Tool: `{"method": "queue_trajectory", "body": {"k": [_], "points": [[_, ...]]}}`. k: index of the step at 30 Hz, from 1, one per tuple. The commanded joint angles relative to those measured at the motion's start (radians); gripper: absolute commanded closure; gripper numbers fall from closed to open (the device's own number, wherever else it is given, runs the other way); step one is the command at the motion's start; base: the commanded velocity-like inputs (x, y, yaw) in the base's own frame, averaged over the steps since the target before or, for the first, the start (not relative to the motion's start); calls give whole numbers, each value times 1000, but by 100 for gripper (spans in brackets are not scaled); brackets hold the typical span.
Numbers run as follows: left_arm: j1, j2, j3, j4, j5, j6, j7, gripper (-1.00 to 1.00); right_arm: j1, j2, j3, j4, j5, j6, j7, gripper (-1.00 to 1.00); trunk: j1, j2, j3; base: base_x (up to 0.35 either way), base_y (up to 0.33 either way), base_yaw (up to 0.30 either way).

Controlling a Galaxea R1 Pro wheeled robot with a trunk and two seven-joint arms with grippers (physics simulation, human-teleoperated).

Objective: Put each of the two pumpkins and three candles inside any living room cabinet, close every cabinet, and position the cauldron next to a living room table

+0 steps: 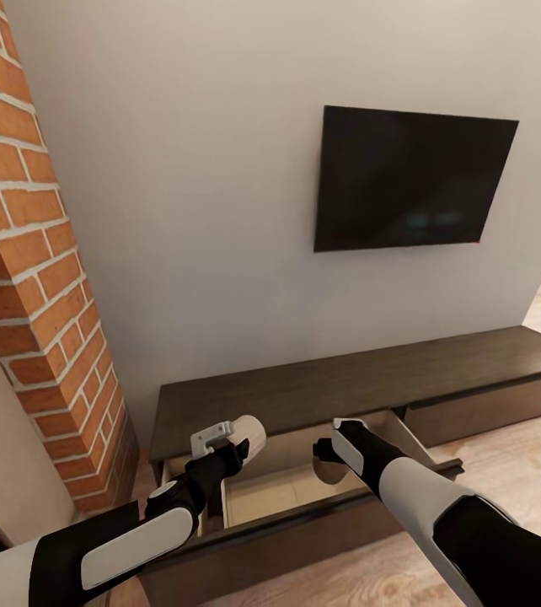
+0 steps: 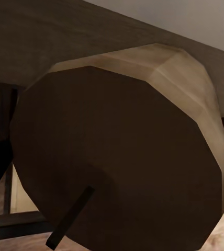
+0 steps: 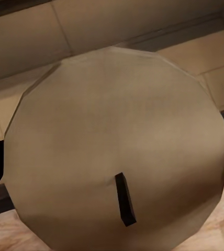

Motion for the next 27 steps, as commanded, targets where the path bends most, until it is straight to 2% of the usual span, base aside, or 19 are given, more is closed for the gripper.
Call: {"method": "queue_trajectory", "body": {"k": [1, 23, 27], "points": [[-2, 0, -3, -1, 7, -10, 0, 100, -1, 0, 8, -2, -10, 3, -8, 100, 4, -8, -4, 0, 0, 0], [-2, 0, -3, -3, 7, -10, 0, 100, -1, -1, 8, -3, -10, 3, -8, 100, 88, -162, -73, 0, 0, 0], [-2, 1, -3, -3, 7, -11, 0, 100, -1, -1, 8, -3, -10, 3, -8, 100, 88, -162, -73, 0, 0, 0]]}}
